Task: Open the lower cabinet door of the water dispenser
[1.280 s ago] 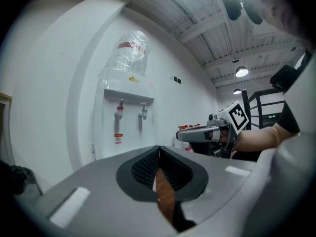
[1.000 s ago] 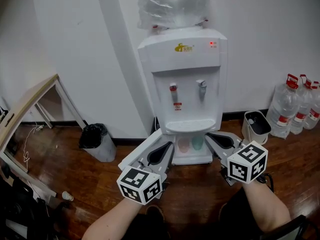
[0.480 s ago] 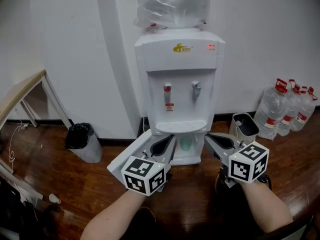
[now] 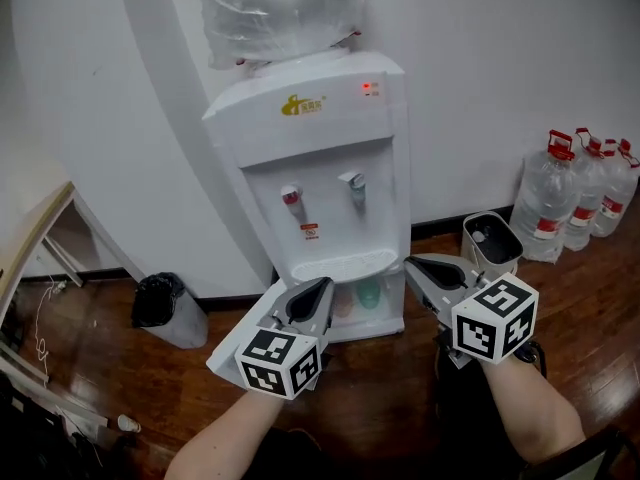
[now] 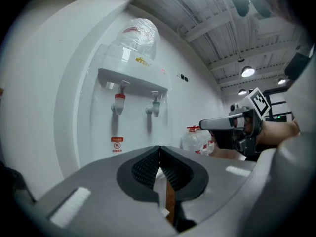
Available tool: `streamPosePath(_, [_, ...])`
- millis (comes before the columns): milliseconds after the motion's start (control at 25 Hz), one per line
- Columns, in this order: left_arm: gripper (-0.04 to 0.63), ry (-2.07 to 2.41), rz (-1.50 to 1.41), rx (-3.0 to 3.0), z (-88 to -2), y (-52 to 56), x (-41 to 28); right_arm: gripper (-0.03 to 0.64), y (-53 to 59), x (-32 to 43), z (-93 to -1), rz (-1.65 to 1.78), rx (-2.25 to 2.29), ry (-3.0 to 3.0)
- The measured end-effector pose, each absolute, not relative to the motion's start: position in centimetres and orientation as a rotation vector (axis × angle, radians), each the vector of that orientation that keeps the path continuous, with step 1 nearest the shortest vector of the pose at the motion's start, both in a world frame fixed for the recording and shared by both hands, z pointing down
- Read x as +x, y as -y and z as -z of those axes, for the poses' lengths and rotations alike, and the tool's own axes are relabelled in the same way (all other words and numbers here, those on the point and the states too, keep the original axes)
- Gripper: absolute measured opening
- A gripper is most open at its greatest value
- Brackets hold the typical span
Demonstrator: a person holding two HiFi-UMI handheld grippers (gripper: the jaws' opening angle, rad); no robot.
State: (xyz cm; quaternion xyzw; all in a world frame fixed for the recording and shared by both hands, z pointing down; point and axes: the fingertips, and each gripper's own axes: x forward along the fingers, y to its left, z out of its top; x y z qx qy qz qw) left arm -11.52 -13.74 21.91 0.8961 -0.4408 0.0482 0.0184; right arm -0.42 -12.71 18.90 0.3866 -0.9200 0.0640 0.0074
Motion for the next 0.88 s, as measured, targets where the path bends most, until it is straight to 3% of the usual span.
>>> streamPosePath(320, [0.0, 1.332, 0.021, 2.851, -17.4, 14.4, -9.7, 0.002, 14.5, -0.9, -18.2, -0.179, 1.145, 2.901])
streamPosePath(880, [0.0, 1.291, -0.011, 2.922, -19.3, 17.4, -10.0, 0.002, 17.8, -2.2, -18.9, -0.143, 1.1, 2.887])
